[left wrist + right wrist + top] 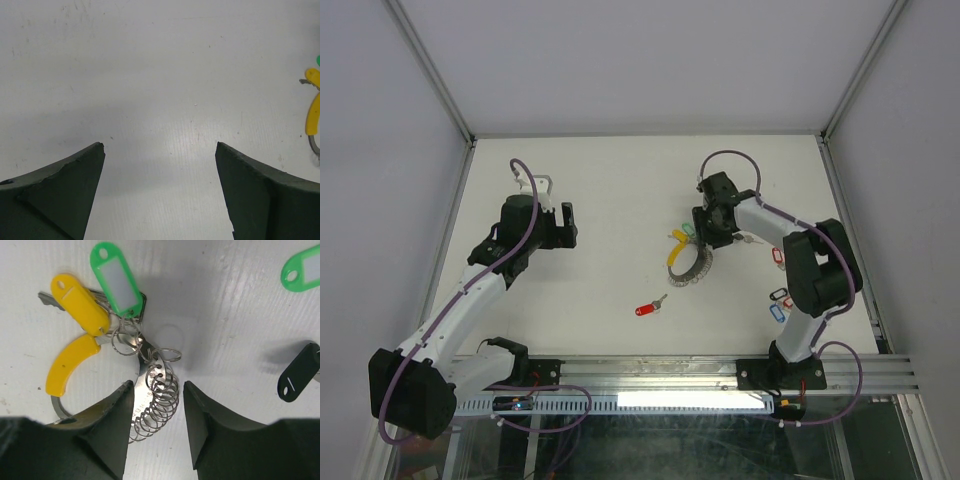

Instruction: Put the keys on the keyring

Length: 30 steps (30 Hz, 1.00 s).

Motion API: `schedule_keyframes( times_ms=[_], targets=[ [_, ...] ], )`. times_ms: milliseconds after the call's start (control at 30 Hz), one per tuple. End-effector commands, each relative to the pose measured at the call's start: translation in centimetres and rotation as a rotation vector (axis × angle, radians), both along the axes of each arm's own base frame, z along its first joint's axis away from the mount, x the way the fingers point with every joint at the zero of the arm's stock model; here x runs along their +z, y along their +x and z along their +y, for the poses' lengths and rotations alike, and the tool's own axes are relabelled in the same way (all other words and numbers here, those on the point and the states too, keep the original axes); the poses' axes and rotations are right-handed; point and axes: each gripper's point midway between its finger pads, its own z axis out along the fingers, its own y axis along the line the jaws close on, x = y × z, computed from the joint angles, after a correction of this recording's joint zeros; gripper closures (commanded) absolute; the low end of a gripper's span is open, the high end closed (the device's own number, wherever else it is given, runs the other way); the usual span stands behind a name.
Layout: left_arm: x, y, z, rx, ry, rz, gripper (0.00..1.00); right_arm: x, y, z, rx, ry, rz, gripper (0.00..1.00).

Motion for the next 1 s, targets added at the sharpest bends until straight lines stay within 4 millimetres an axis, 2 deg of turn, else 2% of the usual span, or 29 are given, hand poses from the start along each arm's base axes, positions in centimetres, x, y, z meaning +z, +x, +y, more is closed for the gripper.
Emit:
schedule_keyframes(
  times_ms=[0,167,367,733,967],
  targets=[
    [2.0,0.9,-0.7,-0.024,-0.01,-0.059,0.09,3.4,2.1,0.7,0.005,0.077,-0.14,0.53],
    [2.1,0.9,-0.7,-0.023,-0.012,-0.059,0.09,3.8,3.2,0.6,-0.01,0.114,-0.172,0.48],
    [2.0,0.9,-0.7,-0.025,-0.014,-0.056,0.09,3.4,4.1,0.5,-0.017,0.203,-0.153,0.51],
    [2.1,0.9,-0.8,-0.027,-0.015,-0.057,0.09,2.3,4.5,-0.1,-0.107,0.407,-0.072,0.47],
    [2.1,0.8,-0.7,-0.026,-0.015,-0.06,0.09,0.8,4.0,-1.0,-0.162,0.454,-0.019,0.63]
  ],
)
